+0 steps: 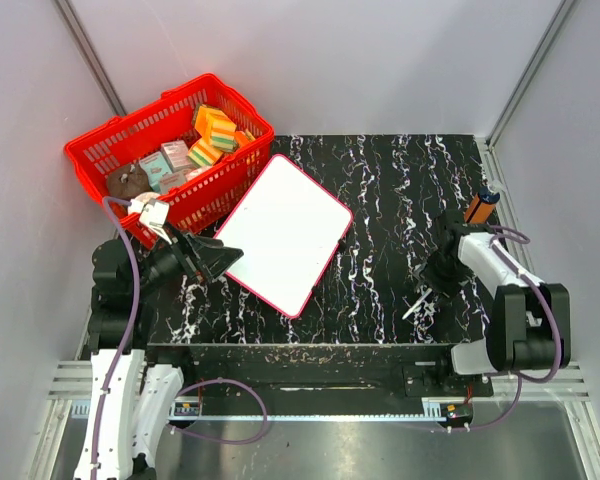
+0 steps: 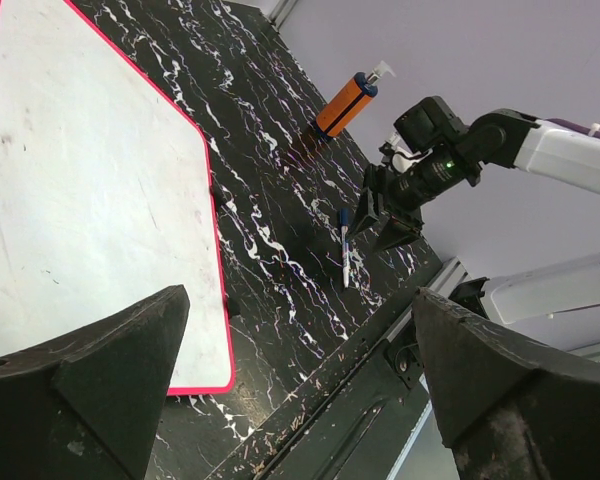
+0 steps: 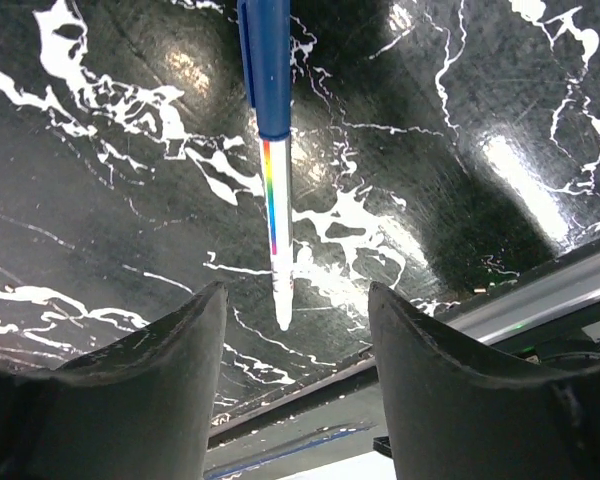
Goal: Write a sentence on the whiteboard
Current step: Pick up the whiteboard marker at the center of the board.
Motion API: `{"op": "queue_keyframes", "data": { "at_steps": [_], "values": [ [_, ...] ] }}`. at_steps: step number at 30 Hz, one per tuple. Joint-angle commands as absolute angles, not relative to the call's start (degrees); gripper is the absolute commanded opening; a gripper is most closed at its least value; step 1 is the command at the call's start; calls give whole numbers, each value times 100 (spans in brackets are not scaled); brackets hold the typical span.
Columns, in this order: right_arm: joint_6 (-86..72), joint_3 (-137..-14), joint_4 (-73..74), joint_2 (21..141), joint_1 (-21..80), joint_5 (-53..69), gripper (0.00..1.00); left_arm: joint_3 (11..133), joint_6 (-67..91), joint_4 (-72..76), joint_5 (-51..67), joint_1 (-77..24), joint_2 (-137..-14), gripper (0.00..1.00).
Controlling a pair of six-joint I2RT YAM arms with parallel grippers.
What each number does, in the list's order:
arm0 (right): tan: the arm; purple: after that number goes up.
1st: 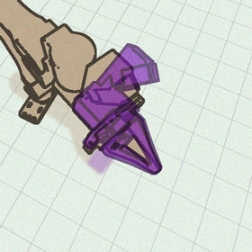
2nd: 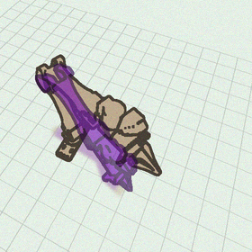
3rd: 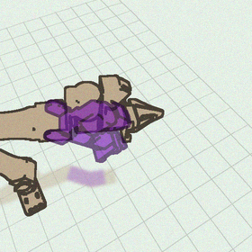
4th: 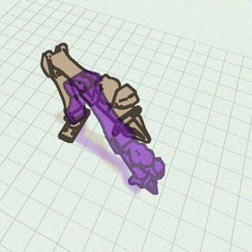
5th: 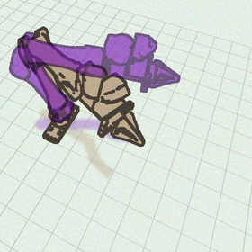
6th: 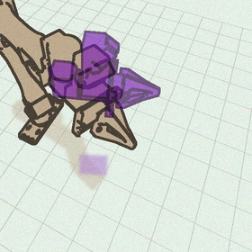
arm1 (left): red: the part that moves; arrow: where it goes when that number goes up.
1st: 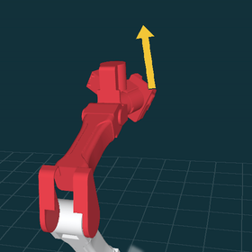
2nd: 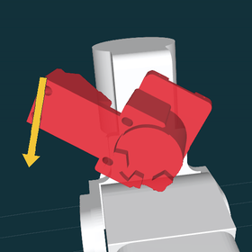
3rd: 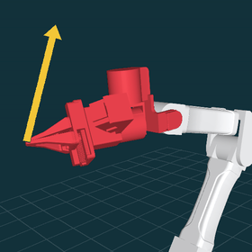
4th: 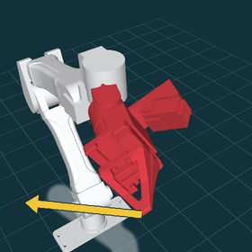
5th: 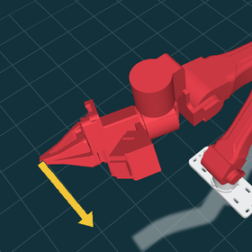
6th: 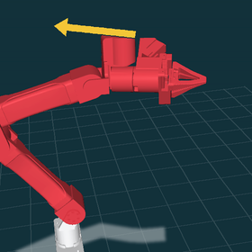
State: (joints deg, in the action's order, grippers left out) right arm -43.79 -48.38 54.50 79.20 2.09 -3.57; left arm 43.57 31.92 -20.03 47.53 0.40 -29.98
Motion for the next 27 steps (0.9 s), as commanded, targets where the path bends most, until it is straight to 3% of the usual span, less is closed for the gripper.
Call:
{"op": "queue_keyframes", "data": {
  "at_steps": [1,3,11,27],
  "values": [
    [-4430,-5027,5168,8243,220,-475,62,4351,3261,-1846,4808,26,-2927,99],
    [-4430,-5027,5054,8305,220,-492,56,4342,3261,-1846,4808,35,-2918,99],
    [-4483,-4878,4650,8534,220,-501,55,4359,3252,-1846,4807,35,-2962,99],
    [-4675,-3877,3375,8587,220,-272,33,4597,3059,-2022,4746,26,-3146,99]
  ]
}}
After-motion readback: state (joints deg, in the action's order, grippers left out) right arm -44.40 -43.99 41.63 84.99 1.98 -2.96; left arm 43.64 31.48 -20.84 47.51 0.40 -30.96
